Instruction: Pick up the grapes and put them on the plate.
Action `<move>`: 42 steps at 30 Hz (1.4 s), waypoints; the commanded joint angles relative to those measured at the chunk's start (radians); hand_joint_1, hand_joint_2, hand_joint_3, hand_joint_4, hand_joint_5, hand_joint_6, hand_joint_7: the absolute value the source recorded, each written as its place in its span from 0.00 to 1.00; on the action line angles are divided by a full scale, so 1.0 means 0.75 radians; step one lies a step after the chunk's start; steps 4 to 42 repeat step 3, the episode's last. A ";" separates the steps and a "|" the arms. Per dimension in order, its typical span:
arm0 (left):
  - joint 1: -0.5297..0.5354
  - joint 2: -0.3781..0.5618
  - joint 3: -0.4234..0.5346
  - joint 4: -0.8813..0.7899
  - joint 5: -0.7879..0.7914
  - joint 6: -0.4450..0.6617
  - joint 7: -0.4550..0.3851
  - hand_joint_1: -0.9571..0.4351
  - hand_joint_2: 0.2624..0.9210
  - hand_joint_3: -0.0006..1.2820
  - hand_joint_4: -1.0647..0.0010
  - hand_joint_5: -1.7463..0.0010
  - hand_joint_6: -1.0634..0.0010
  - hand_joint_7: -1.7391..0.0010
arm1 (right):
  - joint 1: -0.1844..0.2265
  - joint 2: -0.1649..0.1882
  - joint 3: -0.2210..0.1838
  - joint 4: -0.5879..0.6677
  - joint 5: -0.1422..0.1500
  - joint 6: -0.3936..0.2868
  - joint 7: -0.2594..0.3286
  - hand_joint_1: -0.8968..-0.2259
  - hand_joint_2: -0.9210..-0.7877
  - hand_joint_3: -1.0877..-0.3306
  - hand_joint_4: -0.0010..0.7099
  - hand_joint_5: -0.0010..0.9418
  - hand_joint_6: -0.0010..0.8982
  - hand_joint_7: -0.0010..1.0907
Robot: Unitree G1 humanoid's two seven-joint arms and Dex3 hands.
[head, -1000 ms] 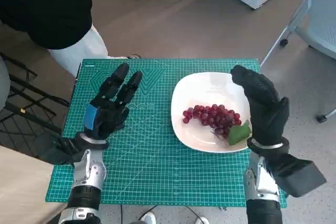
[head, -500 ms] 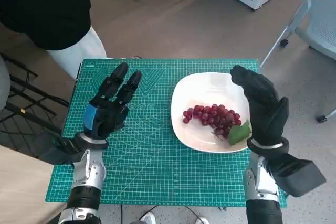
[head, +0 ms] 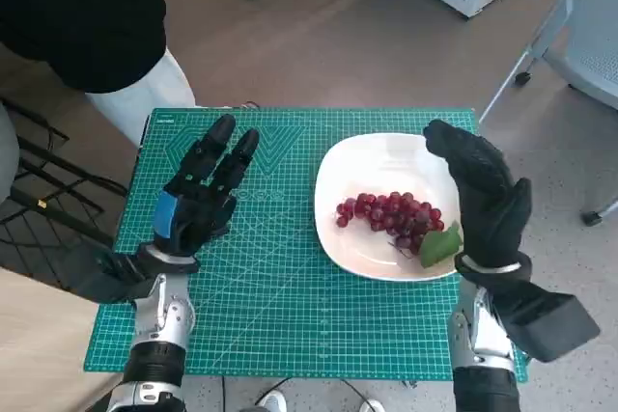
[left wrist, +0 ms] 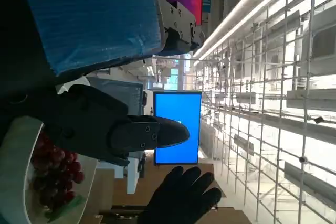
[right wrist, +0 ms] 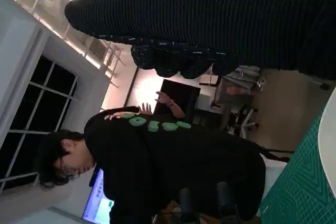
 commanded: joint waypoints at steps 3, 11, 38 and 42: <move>0.018 0.008 -0.006 -0.033 0.029 -0.032 0.015 0.26 1.00 0.32 0.75 1.00 0.66 0.99 | 0.032 -0.001 0.000 0.007 -0.005 0.021 0.007 0.32 0.00 0.46 0.60 0.00 0.05 0.41; 0.018 0.008 -0.006 -0.033 0.029 -0.032 0.015 0.26 1.00 0.32 0.75 1.00 0.66 0.99 | 0.032 -0.001 0.000 0.007 -0.005 0.021 0.007 0.32 0.00 0.46 0.60 0.00 0.05 0.41; 0.018 0.008 -0.006 -0.033 0.029 -0.032 0.015 0.26 1.00 0.32 0.75 1.00 0.66 0.99 | 0.032 -0.001 0.000 0.007 -0.005 0.021 0.007 0.32 0.00 0.46 0.60 0.00 0.05 0.41; 0.018 0.008 -0.006 -0.033 0.029 -0.032 0.015 0.26 1.00 0.32 0.75 1.00 0.66 0.99 | 0.032 -0.001 0.000 0.007 -0.005 0.021 0.007 0.32 0.00 0.46 0.60 0.00 0.05 0.41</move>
